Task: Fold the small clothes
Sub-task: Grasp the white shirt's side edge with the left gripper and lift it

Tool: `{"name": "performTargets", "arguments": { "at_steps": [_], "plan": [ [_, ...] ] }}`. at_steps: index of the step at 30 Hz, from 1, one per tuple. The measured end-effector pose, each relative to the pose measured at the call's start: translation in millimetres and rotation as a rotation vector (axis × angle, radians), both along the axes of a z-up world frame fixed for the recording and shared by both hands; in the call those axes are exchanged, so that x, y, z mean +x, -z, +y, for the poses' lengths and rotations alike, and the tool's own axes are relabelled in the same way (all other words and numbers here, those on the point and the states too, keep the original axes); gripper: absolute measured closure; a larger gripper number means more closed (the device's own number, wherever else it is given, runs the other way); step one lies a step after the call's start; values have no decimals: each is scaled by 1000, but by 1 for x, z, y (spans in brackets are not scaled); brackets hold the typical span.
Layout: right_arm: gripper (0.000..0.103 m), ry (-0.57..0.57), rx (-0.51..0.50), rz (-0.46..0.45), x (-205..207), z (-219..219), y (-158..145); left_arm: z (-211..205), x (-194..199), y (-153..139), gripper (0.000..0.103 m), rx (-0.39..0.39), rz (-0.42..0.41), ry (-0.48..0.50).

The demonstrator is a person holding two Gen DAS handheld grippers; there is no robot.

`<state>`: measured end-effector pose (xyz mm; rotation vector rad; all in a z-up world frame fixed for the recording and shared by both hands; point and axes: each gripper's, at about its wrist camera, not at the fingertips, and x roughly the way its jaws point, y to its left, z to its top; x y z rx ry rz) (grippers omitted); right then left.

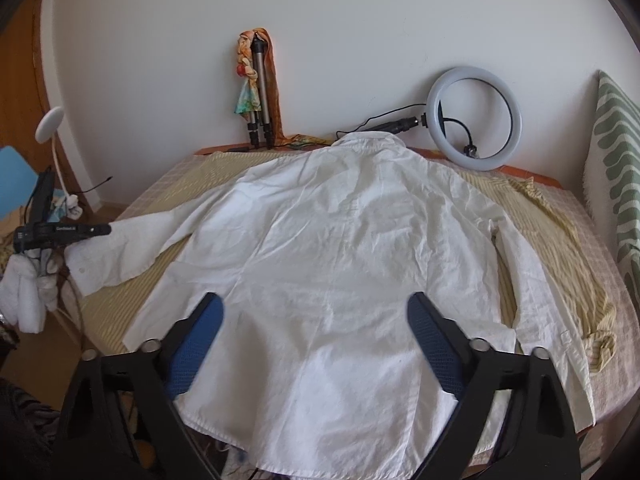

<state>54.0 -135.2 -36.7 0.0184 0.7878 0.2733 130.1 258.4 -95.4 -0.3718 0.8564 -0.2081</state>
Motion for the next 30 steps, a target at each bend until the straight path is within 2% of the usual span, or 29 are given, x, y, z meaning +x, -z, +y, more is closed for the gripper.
{"name": "performTargets", "arguments": {
  "at_steps": [3,6,10,12,17,20,23,25,26,27,30],
  "plan": [
    [40,-40,58,47,14,-6,-7,-42,-4,-22,103,8,-46,72],
    [42,-97,156,103,45,-12,-20,-83,-8,-31,103,-2,-55,138],
    [42,-159,231,144,101,-2,-34,-143,-11,-24,103,48,-38,229],
    [42,-206,295,195,133,9,-29,-163,-11,-16,103,56,-18,252],
    [42,-273,260,298,193,59,16,-204,-12,10,103,139,22,314],
    [42,-296,222,345,218,86,45,-210,-16,18,103,171,35,329],
    [42,-265,243,412,239,101,77,-203,-26,17,103,175,46,319],
    [42,-250,235,457,244,109,95,-187,-43,8,94,156,28,290],
    [45,-256,228,468,243,111,100,-177,-51,5,86,138,24,272],
    [56,-271,219,482,241,113,105,-169,-57,3,79,131,21,250],
    [58,-279,212,501,231,108,109,-139,-78,7,71,68,39,183]
  ]
}}
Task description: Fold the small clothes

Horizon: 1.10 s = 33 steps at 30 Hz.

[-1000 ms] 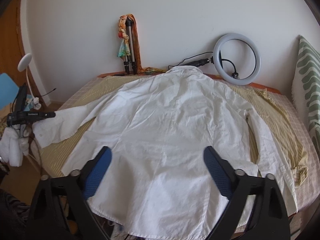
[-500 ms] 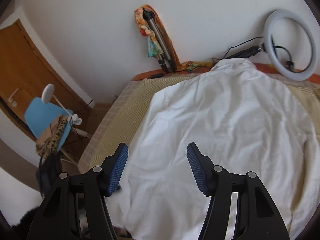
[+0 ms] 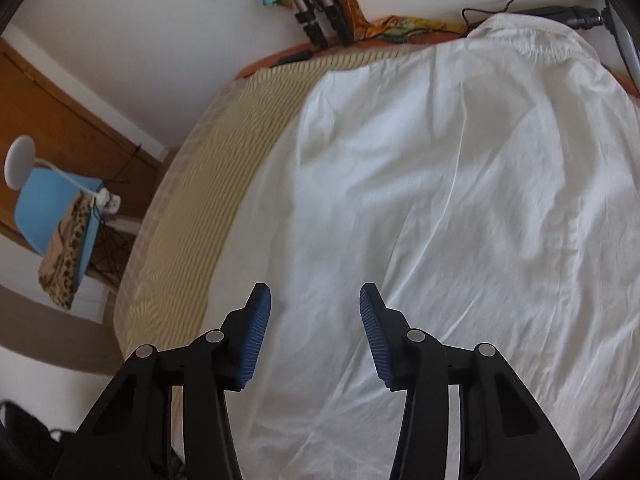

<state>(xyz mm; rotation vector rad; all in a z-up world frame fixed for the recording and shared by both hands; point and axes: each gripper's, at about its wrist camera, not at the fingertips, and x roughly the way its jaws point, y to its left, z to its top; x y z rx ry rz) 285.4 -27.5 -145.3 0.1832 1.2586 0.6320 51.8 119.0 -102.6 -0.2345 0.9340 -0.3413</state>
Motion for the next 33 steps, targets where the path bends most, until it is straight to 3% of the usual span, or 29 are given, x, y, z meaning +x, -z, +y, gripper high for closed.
{"name": "performTargets", "arguments": {
  "at_steps": [2,5,9,13,16,17,18,20,23,27,29,33],
  "plan": [
    [58,-4,24,6,-7,-4,-4,10,-6,10,71,12,31,-55],
    [58,-23,21,-2,-19,-5,-12,20,-4,25,71,-47,98,-84],
    [58,-71,4,19,-56,-13,-14,9,0,37,71,-74,139,-60],
    [58,-83,18,100,-94,-33,1,-5,10,59,71,-162,240,-35],
    [58,-84,35,149,-116,-42,13,-14,11,60,71,-153,233,-29],
    [60,-88,34,151,-122,-43,16,-17,11,59,85,-143,228,-26],
    [74,-93,32,153,-126,-42,18,-18,12,60,101,-139,231,-27],
    [98,-86,44,178,-130,-39,24,-19,14,62,101,-152,236,-40],
    [100,-51,150,207,-134,-37,22,-11,10,55,102,-162,222,-68],
    [101,-16,308,246,-146,-37,16,19,-4,27,102,-136,139,-123],
    [101,-24,238,240,-151,-30,17,33,-11,22,102,-108,118,-152],
    [94,-111,72,217,-149,-12,10,37,-7,36,102,-87,162,-167]
  ]
}}
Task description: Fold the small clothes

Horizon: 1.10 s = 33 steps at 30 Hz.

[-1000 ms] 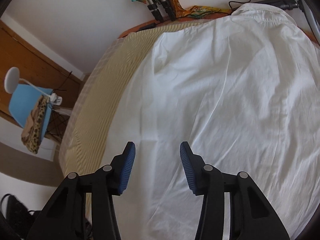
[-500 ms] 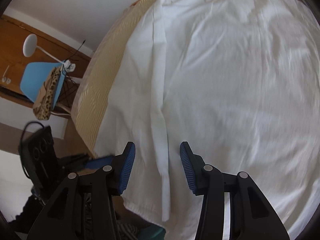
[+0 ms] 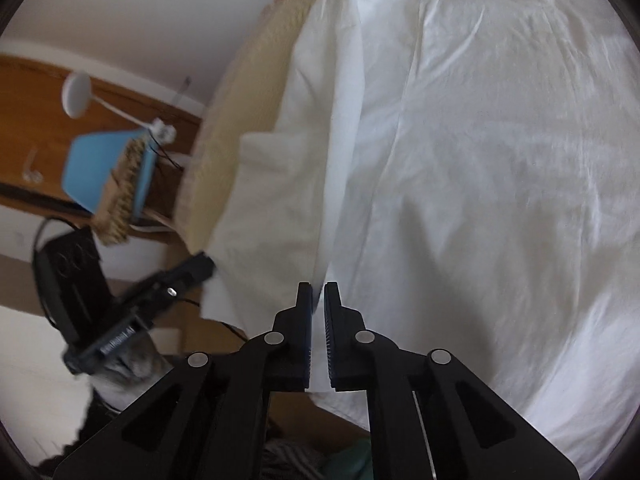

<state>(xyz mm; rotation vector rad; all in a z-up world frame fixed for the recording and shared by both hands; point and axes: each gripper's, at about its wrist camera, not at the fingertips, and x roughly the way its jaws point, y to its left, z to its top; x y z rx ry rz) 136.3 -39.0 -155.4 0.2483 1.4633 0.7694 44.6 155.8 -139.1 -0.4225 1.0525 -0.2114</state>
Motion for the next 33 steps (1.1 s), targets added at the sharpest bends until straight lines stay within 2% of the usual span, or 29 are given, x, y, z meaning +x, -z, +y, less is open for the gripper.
{"name": "performTargets", "arguments": {
  "at_steps": [2,4,6,8,10,13,16,17,19,20,21,22,26,27,29,31,32,33],
  "plan": [
    [90,-62,-51,-50,8,7,-20,-1,-1,4,102,19,0,-1],
    [75,-96,-69,-111,17,8,-46,-1,-3,6,101,6,-4,-5],
    [48,-115,-66,-174,33,9,-75,1,-2,7,95,-11,-4,-13],
    [44,-107,-83,-189,51,12,-89,3,-2,10,83,-44,11,-20],
    [44,-116,-114,-154,55,21,-85,3,2,13,82,-78,25,-18],
    [44,-172,-150,-70,38,37,-59,2,3,14,82,-60,28,-23],
    [45,-217,-157,11,10,49,-26,8,4,14,82,-63,29,-41],
    [49,-230,-155,41,2,52,-16,8,3,14,82,-52,23,-52],
    [64,-258,-170,68,-8,57,-2,12,1,13,82,-36,15,-64],
    [85,-263,-184,69,-13,61,1,15,0,13,82,-33,9,-78],
    [96,-248,-176,72,-14,61,4,18,-2,12,82,-33,7,-91],
    [96,-221,-132,80,-13,60,3,21,-3,11,82,-34,3,-98],
    [99,-13,350,116,-5,20,-21,29,-9,3,82,-34,-30,-129],
    [99,17,393,107,-6,11,-21,31,-9,3,82,-34,-32,-133],
    [99,61,341,116,-7,-2,-9,30,-8,6,82,-42,-20,-133],
    [94,74,199,136,-9,-9,7,25,-6,10,78,-53,-1,-116],
    [94,64,135,146,-11,-10,13,21,-4,11,70,-50,5,-106],
    [94,37,91,138,-12,-8,14,17,-4,12,66,-43,4,-97]
  ]
}}
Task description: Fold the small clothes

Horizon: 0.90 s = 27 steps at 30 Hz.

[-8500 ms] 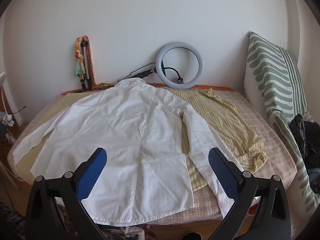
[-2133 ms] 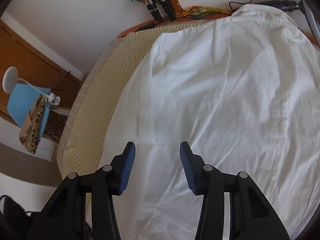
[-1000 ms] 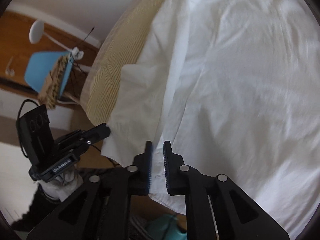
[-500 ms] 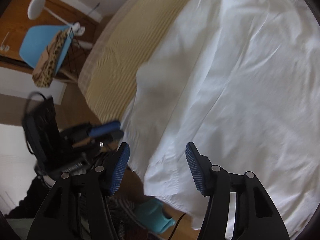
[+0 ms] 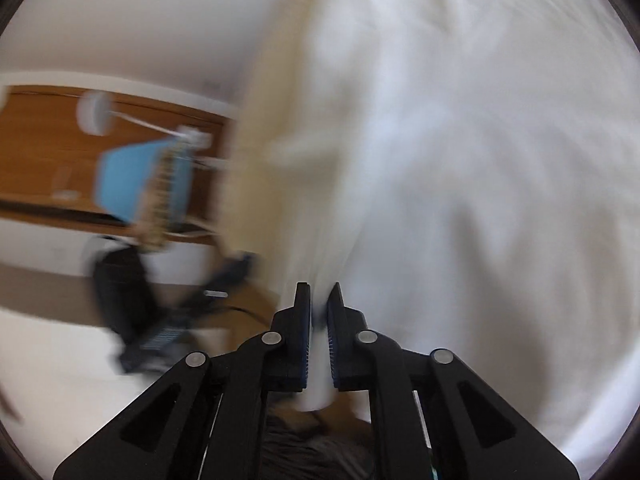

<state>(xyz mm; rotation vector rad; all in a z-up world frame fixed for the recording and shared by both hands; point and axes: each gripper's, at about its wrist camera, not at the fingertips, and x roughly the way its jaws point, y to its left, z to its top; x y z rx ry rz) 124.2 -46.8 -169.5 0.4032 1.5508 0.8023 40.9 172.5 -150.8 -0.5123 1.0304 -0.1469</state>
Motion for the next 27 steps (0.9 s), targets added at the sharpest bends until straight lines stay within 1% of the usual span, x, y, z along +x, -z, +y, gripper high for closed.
{"name": "performTargets", "arguments": {
  "at_steps": [1,3,4,6,7,8,9,11,13,14,16,18,19,20,22,23,24,25,26,27],
  "plan": [
    [92,-37,-31,-21,-1,1,-5,-5,1,0,63,13,-3,9],
    [74,-107,-68,-100,0,10,-28,-12,1,0,62,51,-5,20],
    [73,-131,-80,-144,1,15,-42,-16,2,0,62,78,-9,22],
    [73,-175,-115,-243,11,23,-77,-21,3,0,62,106,-14,16],
    [73,-183,-134,-288,20,27,-93,-22,4,1,62,122,-16,9],
    [68,-181,-153,-335,32,30,-108,-22,3,3,62,130,-16,4],
    [57,-170,-163,-373,46,30,-120,-22,4,4,62,129,-14,2],
    [48,-132,-188,-428,75,38,-132,-21,6,8,62,119,-3,7],
    [48,-98,-231,-485,107,44,-133,-20,6,14,62,114,8,15],
    [48,-84,-235,-489,125,50,-131,-20,5,14,62,115,-3,12],
    [48,-56,-215,-454,153,57,-114,-23,5,14,62,133,-10,25],
    [48,-18,-244,-433,176,72,-86,-23,6,14,63,141,-11,33],
    [48,-8,-266,-427,188,77,-76,-23,7,14,65,140,-12,29],
    [48,4,-287,-417,198,85,-61,-23,8,14,70,146,-12,27],
    [48,27,-285,-381,214,85,-38,-23,9,15,75,149,-14,29],
    [48,47,-270,-359,221,84,-27,-23,10,15,81,150,-16,28],
    [49,64,-253,-343,228,83,-23,-23,10,16,90,151,-18,29],
    [58,81,-228,-329,231,83,-16,-24,11,17,95,143,-16,38],
    [84,85,-214,-318,232,84,-11,-25,11,17,98,136,-17,42],
    [97,84,-231,-336,231,85,-11,-26,11,17,100,140,-20,42]
  ]
}}
